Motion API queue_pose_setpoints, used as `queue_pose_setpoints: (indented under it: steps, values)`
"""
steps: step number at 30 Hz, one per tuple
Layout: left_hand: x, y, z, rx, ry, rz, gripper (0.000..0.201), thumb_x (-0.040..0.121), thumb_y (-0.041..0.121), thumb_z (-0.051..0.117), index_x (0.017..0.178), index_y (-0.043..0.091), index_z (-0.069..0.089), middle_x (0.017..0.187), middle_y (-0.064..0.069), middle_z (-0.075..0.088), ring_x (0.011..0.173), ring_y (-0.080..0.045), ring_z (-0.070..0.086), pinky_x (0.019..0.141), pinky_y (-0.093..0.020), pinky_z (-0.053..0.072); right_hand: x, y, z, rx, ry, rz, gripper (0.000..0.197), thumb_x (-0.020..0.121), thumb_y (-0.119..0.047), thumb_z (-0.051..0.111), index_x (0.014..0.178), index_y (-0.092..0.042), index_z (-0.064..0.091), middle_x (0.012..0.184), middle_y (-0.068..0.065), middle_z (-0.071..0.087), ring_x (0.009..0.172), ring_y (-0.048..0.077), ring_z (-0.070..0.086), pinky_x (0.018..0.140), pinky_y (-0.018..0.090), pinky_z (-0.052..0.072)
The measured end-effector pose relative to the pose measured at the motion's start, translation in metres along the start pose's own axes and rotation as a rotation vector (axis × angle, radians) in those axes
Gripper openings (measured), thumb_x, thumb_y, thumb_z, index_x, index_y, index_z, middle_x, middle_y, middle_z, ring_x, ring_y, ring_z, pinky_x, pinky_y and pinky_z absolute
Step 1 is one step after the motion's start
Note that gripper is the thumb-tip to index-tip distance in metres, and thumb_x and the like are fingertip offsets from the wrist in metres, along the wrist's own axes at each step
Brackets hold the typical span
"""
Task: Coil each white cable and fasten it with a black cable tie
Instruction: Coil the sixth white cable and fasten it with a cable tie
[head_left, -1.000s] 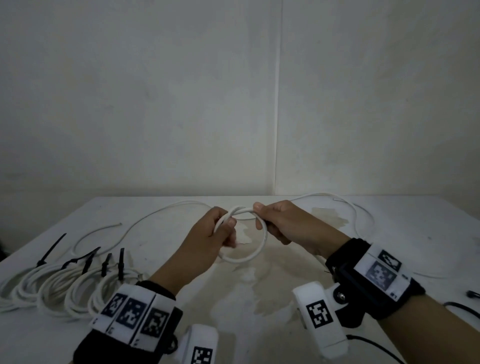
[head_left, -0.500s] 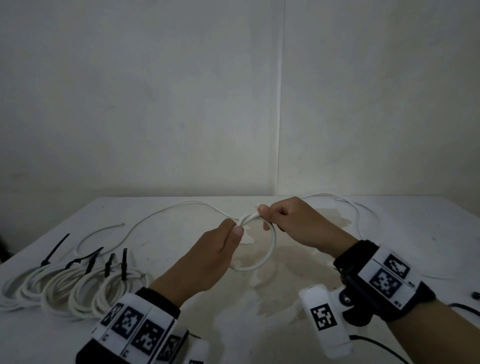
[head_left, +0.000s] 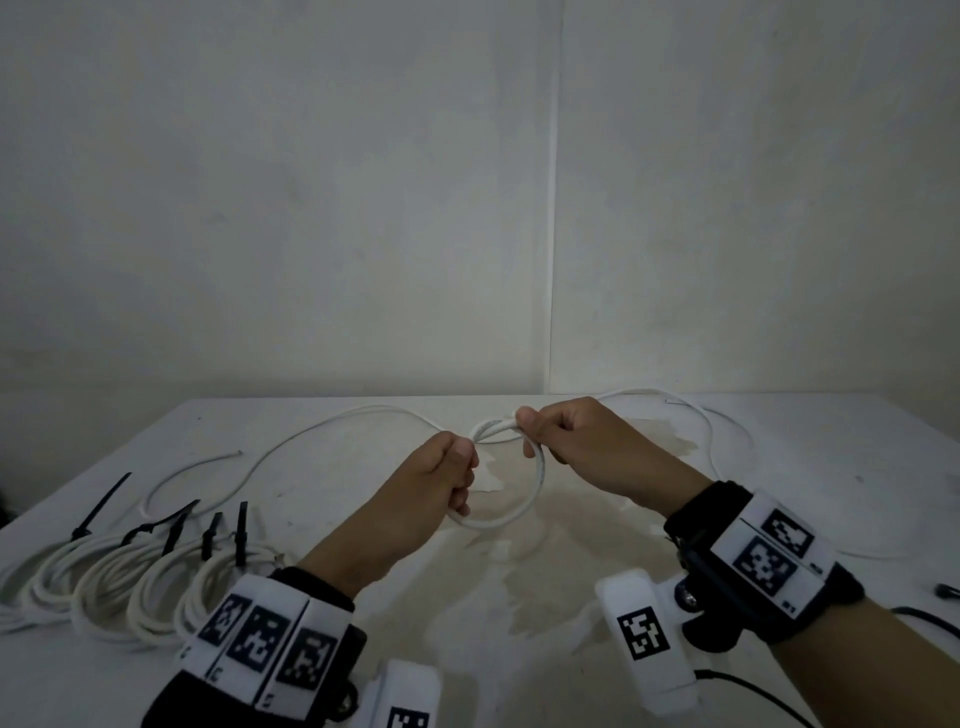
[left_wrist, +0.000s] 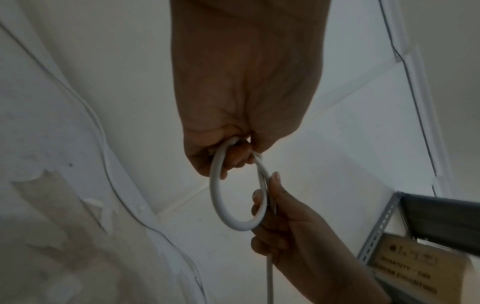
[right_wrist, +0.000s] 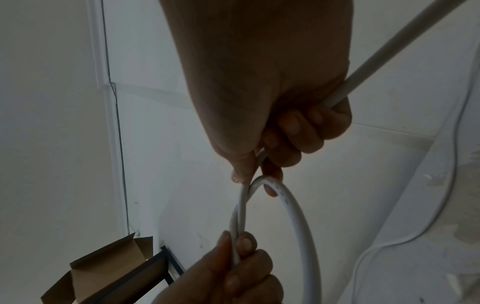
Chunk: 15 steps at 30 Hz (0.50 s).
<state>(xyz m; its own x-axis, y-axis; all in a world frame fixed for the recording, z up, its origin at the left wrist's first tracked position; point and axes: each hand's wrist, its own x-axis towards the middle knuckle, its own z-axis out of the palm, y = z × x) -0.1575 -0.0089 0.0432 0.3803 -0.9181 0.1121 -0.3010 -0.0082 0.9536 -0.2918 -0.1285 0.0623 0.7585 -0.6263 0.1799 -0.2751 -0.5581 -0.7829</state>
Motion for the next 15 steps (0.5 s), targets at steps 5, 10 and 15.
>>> queue_pose_setpoints:
  steps: [5,10,15]
  values:
    - [-0.001,0.000,0.006,0.133,0.067,0.068,0.034,0.098,0.032,0.033,0.069,0.016,0.038,0.062,0.004,0.037,0.055,-0.009,0.037,0.062,-0.018,0.040,0.001,0.001,0.002,-0.002,0.014,-0.016,0.046,0.091,-0.049,0.041,0.066,-0.017,0.063,0.050,-0.005,0.030,0.037,0.005,0.026,0.041,0.011,0.024]
    - [0.002,-0.001,0.004,0.080,0.205,0.123,0.036,0.098,0.028,0.035,0.066,0.012,0.038,0.057,0.002,0.038,0.045,-0.003,0.039,0.057,-0.021,0.038,0.003,0.009,0.009,0.001,0.056,-0.094,0.037,0.094,-0.041,0.040,0.079,-0.013,0.058,0.050,-0.011,0.043,0.046,0.002,0.038,0.053,0.017,0.030]
    - [0.013,-0.002,-0.025,-0.258,0.312,0.022,0.034,0.099,0.021,0.035,0.065,0.016,0.034,0.052,0.004,0.031,0.040,-0.005,0.030,0.044,-0.019,0.033,0.001,0.042,-0.002,-0.181,0.278,-0.203,0.003,0.095,-0.027,0.045,0.094,-0.027,0.047,0.059,-0.009,0.043,0.049,0.004,0.041,0.051,0.021,0.028]
